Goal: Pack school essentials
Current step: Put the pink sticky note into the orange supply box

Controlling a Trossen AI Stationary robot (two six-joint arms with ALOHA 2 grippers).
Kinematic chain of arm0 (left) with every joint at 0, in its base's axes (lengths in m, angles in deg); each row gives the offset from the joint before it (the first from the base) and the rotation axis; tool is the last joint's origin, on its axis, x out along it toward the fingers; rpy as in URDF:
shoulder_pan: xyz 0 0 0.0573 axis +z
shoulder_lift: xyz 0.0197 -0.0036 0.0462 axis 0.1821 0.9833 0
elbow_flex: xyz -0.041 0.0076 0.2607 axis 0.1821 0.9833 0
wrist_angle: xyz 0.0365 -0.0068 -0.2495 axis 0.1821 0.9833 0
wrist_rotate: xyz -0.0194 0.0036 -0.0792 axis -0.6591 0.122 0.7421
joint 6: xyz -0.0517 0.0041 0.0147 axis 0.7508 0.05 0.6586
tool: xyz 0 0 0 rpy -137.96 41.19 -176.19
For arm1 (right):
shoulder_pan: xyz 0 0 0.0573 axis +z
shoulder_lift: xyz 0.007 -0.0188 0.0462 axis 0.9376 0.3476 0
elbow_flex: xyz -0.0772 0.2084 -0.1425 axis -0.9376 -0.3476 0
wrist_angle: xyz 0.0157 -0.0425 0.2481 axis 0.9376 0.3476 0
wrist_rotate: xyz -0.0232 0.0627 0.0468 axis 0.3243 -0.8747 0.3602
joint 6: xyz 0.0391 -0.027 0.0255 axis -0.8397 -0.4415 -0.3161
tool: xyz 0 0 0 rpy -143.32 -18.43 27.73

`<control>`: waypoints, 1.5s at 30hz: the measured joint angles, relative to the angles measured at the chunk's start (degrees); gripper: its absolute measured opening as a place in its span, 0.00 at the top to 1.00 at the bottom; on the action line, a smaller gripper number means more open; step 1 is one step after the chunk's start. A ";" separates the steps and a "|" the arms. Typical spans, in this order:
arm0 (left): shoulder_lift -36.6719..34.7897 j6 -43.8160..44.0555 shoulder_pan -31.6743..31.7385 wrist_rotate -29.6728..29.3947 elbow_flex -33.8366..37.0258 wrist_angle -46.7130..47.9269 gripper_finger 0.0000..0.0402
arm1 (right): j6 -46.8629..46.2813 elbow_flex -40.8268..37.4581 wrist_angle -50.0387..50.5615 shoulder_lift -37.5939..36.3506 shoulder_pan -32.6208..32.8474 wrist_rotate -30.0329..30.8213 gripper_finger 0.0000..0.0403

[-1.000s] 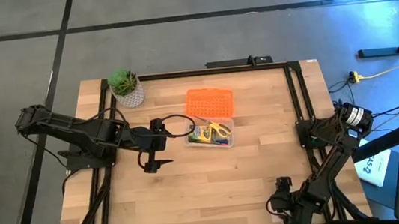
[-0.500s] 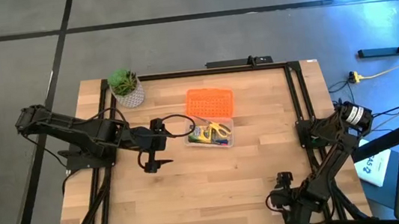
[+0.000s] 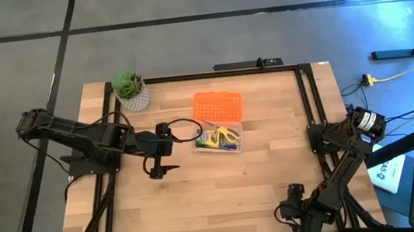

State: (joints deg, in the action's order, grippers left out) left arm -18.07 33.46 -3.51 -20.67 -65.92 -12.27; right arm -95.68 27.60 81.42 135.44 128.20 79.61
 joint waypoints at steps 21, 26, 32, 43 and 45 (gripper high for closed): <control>0.02 -0.02 -0.02 -0.02 0.00 0.00 0.00 | 0.87 0.60 -1.51 1.73 0.98 0.23 0.01; 0.02 -0.01 -0.01 -0.01 0.00 0.01 0.00 | 0.87 2.45 -1.20 1.86 0.94 -0.10 0.01; 0.02 0.00 0.00 0.00 0.00 0.00 0.00 | 0.88 3.94 2.12 1.86 0.94 -0.08 0.01; 0.02 -0.02 0.00 0.00 0.00 0.00 0.00 | 3.55 3.63 3.18 2.37 0.94 0.58 0.01; 0.02 0.00 -0.01 0.00 0.00 0.00 0.00 | 3.64 3.60 3.08 2.72 0.94 0.58 0.01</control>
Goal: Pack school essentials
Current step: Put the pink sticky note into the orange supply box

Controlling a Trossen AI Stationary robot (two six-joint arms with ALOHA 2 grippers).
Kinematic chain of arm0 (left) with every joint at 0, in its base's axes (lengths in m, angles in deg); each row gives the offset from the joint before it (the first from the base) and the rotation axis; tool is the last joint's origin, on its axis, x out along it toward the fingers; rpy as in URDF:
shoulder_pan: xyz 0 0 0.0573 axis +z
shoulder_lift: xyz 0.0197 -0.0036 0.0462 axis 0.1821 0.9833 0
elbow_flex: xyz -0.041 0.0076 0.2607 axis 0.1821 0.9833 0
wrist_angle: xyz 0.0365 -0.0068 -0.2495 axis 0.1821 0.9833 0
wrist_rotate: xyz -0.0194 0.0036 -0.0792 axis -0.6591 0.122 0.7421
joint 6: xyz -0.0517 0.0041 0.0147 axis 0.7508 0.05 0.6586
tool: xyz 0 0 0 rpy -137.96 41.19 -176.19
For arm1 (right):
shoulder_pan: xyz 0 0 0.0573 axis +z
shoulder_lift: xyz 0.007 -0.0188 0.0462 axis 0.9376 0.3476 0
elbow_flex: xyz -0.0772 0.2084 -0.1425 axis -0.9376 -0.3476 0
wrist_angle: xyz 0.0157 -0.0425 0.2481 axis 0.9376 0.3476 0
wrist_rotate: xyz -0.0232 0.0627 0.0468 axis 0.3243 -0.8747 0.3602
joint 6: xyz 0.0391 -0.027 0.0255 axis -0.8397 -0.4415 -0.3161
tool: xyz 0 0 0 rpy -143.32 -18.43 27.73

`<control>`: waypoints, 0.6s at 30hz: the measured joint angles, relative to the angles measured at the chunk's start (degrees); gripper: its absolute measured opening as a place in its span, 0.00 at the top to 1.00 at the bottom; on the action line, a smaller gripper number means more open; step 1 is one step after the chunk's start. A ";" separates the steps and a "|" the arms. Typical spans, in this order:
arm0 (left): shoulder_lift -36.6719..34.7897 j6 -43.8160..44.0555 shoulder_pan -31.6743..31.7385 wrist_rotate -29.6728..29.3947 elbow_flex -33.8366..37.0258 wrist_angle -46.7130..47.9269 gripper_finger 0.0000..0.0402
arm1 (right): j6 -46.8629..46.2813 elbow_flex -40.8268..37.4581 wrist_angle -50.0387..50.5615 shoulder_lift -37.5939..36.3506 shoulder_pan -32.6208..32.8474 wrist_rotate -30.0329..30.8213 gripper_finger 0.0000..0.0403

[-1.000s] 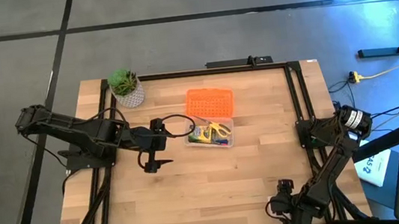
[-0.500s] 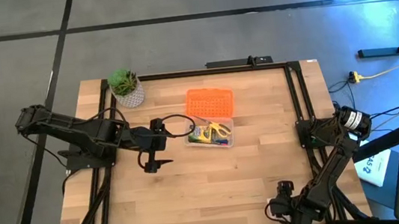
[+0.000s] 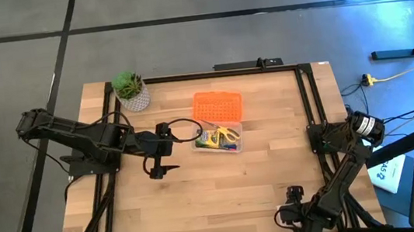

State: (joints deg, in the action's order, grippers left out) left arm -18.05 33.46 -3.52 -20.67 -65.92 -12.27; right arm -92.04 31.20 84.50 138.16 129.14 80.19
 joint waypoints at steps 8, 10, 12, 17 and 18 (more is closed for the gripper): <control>0.00 -0.02 0.01 -0.02 0.00 -0.04 0.00 | 0.17 -0.02 -0.46 0.30 0.00 0.37 0.01; 0.00 0.00 -0.01 0.00 0.00 -0.01 0.00 | 0.26 -0.02 -0.37 0.54 0.00 0.80 0.01; 0.00 -0.01 0.00 -0.01 0.00 -0.06 0.00 | 0.19 -0.02 -0.38 1.30 0.00 0.85 0.01; 0.00 -0.02 0.01 -0.02 0.00 -0.06 0.00 | 0.04 -0.04 -1.58 2.44 0.00 0.93 0.01; 0.00 0.00 0.00 -0.01 0.00 0.01 0.00 | 0.05 -0.04 -1.64 2.52 0.00 0.99 0.01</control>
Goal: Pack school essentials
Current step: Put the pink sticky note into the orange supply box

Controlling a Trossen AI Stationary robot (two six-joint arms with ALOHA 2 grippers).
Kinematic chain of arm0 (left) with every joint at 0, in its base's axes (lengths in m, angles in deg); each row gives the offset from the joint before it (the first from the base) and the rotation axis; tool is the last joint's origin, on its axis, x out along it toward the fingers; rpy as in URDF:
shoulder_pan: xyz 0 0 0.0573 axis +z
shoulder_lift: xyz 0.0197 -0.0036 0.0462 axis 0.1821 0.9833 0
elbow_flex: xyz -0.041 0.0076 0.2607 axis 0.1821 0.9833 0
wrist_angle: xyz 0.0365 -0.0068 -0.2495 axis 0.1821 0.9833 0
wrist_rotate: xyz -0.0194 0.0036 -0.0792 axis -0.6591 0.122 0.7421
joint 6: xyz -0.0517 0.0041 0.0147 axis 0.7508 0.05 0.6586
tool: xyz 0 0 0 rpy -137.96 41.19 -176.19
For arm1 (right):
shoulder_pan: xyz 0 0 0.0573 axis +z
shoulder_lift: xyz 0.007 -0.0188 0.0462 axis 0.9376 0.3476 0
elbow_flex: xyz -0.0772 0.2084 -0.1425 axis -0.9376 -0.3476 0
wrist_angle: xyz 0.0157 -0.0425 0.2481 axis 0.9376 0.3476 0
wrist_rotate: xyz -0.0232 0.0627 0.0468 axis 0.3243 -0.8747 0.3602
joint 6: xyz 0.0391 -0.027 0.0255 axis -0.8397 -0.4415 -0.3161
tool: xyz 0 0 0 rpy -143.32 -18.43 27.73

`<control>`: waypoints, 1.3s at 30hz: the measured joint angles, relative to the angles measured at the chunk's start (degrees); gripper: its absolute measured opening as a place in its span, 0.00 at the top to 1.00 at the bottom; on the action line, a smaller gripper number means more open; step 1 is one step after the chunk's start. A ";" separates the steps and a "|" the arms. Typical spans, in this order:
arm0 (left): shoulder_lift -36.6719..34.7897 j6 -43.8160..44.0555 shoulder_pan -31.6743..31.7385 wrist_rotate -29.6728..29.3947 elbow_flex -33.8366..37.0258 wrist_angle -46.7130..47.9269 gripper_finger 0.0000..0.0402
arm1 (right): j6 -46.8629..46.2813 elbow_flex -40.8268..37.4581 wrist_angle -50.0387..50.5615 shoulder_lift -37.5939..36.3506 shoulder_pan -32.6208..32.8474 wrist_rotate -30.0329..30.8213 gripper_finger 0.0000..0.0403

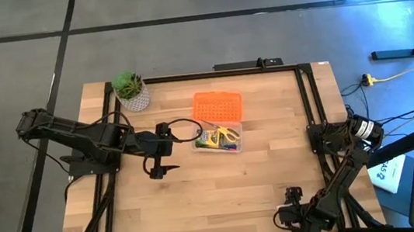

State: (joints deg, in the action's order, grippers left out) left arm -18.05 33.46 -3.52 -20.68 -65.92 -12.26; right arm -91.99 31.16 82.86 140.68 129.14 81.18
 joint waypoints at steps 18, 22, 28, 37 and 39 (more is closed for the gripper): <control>0.00 0.00 0.01 0.01 0.00 -0.01 0.00 | 0.22 0.13 -0.69 1.19 0.55 2.46 0.01; 0.00 0.00 0.01 -0.01 0.00 -0.01 0.00 | 0.22 0.11 -0.85 1.26 0.55 2.49 0.01; 0.00 0.00 -0.01 0.00 0.00 0.01 0.00 | 0.48 0.11 -1.30 1.32 0.57 3.21 0.06; 0.00 0.02 0.00 0.00 0.00 0.00 0.00 | 0.09 0.09 -1.73 1.36 0.57 3.33 0.14; 0.00 0.02 0.01 0.00 0.00 -0.01 0.00 | -0.24 0.11 -1.75 1.06 0.52 2.83 0.14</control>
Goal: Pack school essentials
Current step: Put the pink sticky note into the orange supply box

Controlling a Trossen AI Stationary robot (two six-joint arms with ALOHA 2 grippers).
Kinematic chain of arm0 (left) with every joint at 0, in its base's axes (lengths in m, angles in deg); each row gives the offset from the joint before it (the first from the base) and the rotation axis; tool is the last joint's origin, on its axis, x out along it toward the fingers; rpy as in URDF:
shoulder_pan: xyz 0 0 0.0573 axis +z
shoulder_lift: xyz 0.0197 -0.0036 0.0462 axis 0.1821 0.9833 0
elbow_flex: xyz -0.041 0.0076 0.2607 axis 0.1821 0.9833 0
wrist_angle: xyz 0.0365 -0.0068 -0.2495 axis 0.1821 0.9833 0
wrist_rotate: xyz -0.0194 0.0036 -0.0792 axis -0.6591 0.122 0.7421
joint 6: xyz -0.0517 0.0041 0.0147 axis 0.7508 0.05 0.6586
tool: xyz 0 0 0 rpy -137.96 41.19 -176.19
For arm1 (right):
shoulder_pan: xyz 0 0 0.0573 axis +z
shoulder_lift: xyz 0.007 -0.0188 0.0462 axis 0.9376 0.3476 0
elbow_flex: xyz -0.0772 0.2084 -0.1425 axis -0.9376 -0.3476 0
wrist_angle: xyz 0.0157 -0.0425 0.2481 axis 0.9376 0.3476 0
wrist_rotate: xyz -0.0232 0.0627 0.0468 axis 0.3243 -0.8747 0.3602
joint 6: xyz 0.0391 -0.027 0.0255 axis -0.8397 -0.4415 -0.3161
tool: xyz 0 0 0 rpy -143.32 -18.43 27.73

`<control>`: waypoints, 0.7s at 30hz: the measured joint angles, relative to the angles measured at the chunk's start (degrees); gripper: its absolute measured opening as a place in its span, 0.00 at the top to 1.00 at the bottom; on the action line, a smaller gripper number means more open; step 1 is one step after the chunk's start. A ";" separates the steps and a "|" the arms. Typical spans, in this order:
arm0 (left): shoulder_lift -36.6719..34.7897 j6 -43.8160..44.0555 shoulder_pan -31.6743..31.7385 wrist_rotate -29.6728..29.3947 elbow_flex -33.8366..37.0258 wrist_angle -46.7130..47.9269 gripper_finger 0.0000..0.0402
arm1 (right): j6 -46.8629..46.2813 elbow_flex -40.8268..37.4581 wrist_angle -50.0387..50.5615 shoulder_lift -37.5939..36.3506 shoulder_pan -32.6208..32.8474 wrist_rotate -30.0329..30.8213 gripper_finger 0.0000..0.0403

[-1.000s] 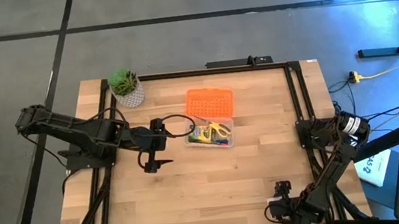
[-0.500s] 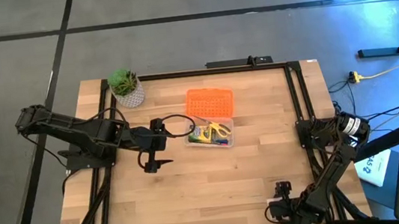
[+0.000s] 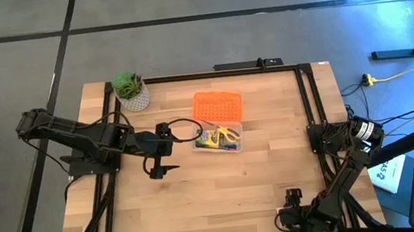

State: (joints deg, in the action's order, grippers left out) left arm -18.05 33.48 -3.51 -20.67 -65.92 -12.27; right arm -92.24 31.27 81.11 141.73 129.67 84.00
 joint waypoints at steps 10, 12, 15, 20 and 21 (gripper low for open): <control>0.00 0.00 -0.02 0.00 0.00 0.01 0.00 | -3.64 4.90 5.92 0.10 -2.96 -3.35 0.14; 0.00 -0.02 -0.01 0.00 0.00 0.00 0.00 | -4.67 6.14 7.31 0.09 -4.45 -3.33 0.14; 0.00 0.00 -0.02 0.01 0.00 -0.01 0.00 | -5.94 8.44 9.48 0.03 -7.24 -3.35 0.14; 0.00 -0.02 -0.01 0.01 0.00 -0.01 0.00 | -5.33 12.98 13.90 -0.07 -12.57 -2.94 0.14; 0.00 -0.02 -0.01 0.00 0.00 -0.01 0.00 | -4.58 14.10 14.86 -0.09 -13.73 -2.93 0.14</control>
State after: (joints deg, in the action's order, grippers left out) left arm -18.05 33.46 -3.52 -20.67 -65.92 -12.27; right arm -96.81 45.37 95.97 141.64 115.93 81.07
